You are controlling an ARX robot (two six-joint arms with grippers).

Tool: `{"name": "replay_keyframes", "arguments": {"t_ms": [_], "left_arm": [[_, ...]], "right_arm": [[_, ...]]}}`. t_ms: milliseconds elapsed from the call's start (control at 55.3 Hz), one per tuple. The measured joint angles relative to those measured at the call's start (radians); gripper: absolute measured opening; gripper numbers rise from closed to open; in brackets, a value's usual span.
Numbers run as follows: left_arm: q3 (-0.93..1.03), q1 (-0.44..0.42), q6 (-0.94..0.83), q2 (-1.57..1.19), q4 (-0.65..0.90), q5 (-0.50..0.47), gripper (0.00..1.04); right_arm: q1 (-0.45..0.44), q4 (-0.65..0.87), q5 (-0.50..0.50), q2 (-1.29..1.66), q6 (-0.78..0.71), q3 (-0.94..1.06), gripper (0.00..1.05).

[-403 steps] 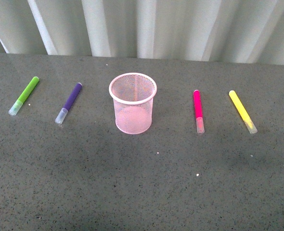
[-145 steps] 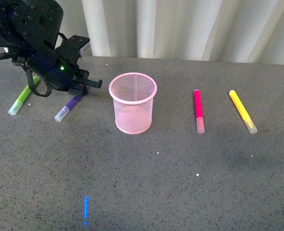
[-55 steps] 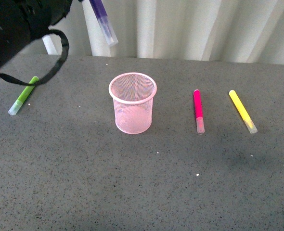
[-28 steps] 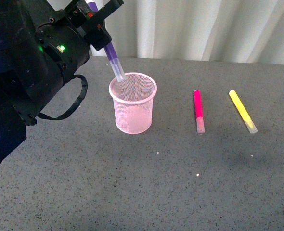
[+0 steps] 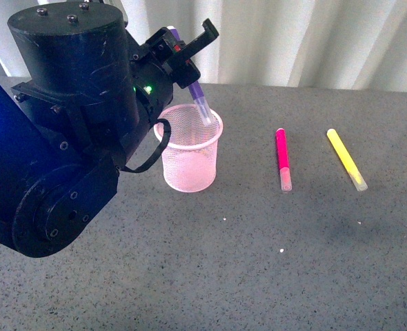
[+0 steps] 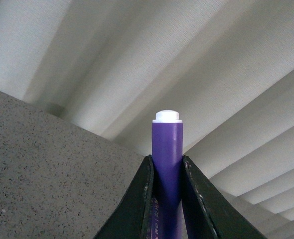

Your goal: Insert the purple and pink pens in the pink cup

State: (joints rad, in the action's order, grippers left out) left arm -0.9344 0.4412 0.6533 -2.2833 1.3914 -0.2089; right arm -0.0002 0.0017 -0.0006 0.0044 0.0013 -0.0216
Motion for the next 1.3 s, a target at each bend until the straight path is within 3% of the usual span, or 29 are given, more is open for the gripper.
{"name": "replay_keyframes", "arguments": {"t_ms": [127, 253, 434, 579, 705, 1013, 1121, 1302], "left_arm": [[0.000, -0.008, 0.000, 0.000, 0.000, 0.006, 0.15], [0.000, -0.013, -0.001, 0.000, 0.003, 0.007, 0.36], [0.002, -0.013, 0.000, 0.000, 0.003, 0.010, 0.78], [0.030, -0.029, -0.006, 0.016, 0.001, 0.050, 1.00], [0.084, -0.076, -0.011, 0.113, -0.076, 0.069, 0.98], [0.166, -0.245, -0.113, 0.553, -0.464, 0.321, 0.98], [0.255, -0.370, -0.198, 0.774, -0.655, 0.511, 0.98], [0.385, -0.584, -0.309, 1.022, -0.842, 0.714, 0.98]], "right_arm": [[0.000, 0.000, 0.000, 0.000, 0.000, 0.000, 0.98], [0.000, 0.000, 0.000, 0.000, 0.000, 0.000, 0.98], [0.000, 0.000, 0.000, 0.000, 0.000, 0.000, 0.98], [0.000, 0.000, 0.000, 0.000, 0.000, 0.000, 0.98], [0.000, 0.000, 0.000, 0.000, 0.000, 0.000, 0.98], [0.000, 0.000, 0.000, 0.000, 0.000, 0.000, 0.98], [0.000, 0.000, 0.000, 0.000, 0.000, 0.000, 0.98], [0.000, 0.000, 0.000, 0.000, 0.000, 0.000, 0.98]]}}
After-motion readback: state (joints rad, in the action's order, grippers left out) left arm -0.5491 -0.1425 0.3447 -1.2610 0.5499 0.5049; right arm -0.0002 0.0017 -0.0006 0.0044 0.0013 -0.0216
